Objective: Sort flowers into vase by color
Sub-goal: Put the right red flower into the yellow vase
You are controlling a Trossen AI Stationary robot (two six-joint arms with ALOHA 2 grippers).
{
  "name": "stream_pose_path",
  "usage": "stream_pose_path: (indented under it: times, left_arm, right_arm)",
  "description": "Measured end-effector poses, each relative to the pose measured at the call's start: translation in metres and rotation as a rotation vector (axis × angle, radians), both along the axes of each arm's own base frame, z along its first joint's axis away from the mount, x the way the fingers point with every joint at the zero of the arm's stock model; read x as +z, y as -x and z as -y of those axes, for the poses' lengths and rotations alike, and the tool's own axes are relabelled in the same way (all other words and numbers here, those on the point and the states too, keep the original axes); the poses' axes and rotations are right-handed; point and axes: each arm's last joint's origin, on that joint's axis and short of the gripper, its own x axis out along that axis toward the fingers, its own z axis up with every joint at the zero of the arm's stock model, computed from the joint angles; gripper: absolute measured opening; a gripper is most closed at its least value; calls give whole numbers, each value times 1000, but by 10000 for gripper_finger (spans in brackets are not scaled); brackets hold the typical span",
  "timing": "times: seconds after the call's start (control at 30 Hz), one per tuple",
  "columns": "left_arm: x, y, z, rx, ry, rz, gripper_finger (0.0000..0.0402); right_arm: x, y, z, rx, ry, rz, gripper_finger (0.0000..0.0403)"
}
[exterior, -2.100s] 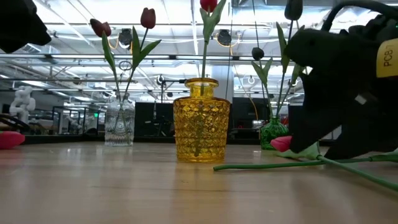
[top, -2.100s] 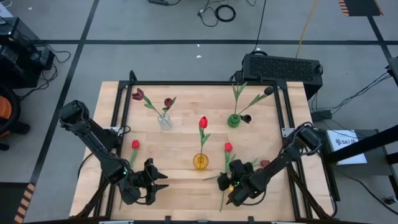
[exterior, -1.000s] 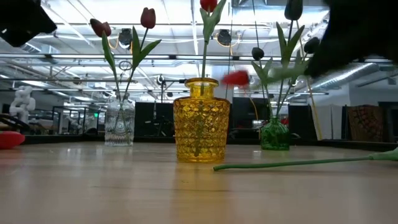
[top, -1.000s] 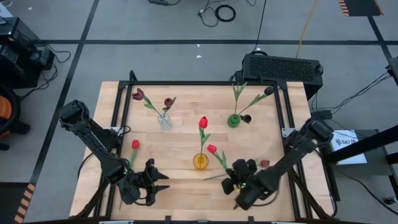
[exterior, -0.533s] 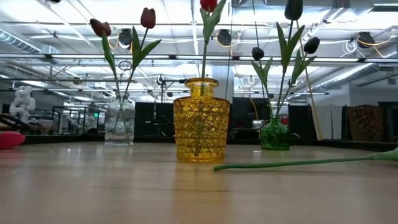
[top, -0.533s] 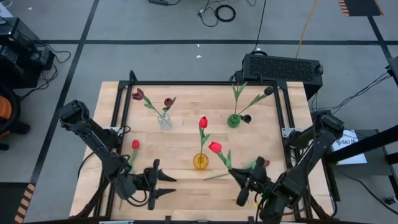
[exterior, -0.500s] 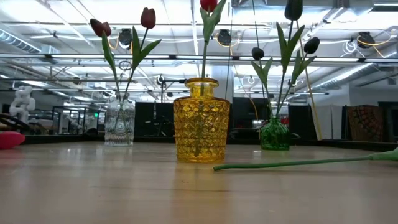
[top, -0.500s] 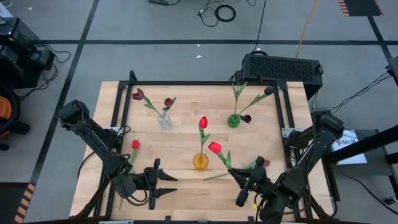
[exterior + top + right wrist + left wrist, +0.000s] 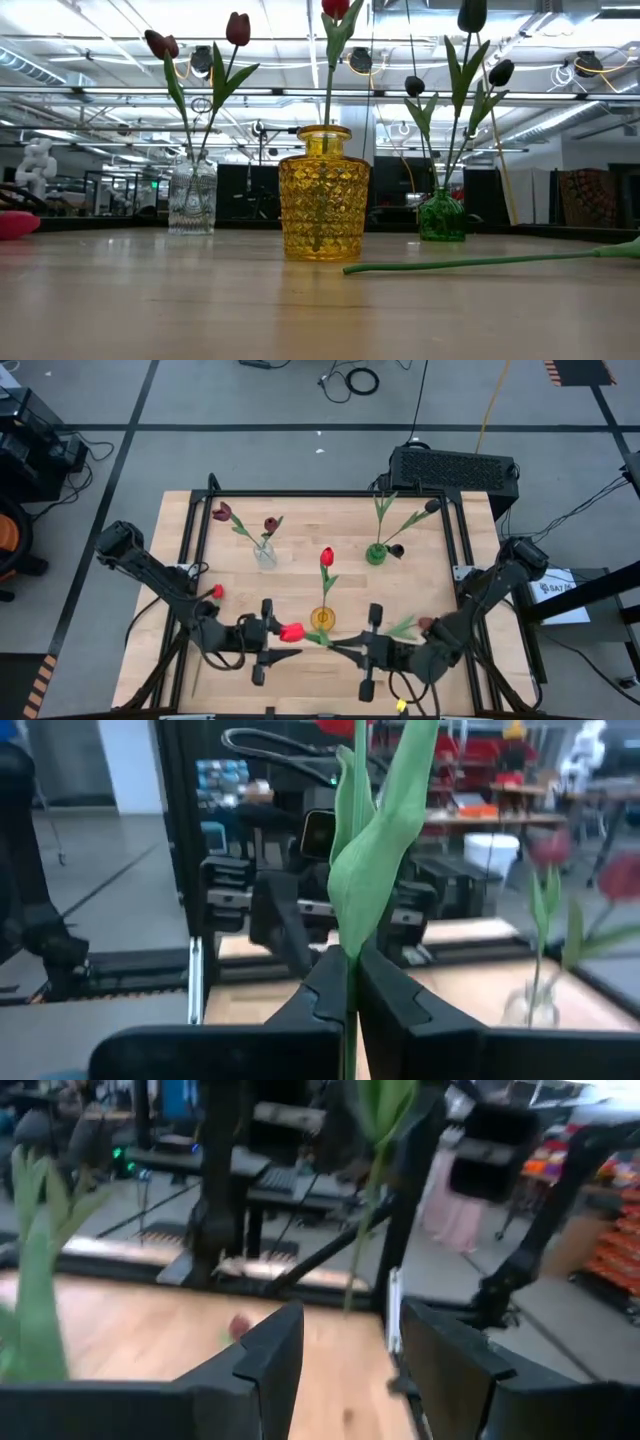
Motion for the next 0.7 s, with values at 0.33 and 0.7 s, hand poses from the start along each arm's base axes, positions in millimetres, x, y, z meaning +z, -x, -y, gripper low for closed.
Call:
stream_pose_path:
  times: [0.33,0.7]
  left_arm:
    - [35,-3,2,-9,-45,179,175]
    - [27,-2,6,-52,-53,99,175]
  right_arm:
    - [-16,-25,6,63,35,0,6]
    - [-11,-38,6,43,22,164,6]
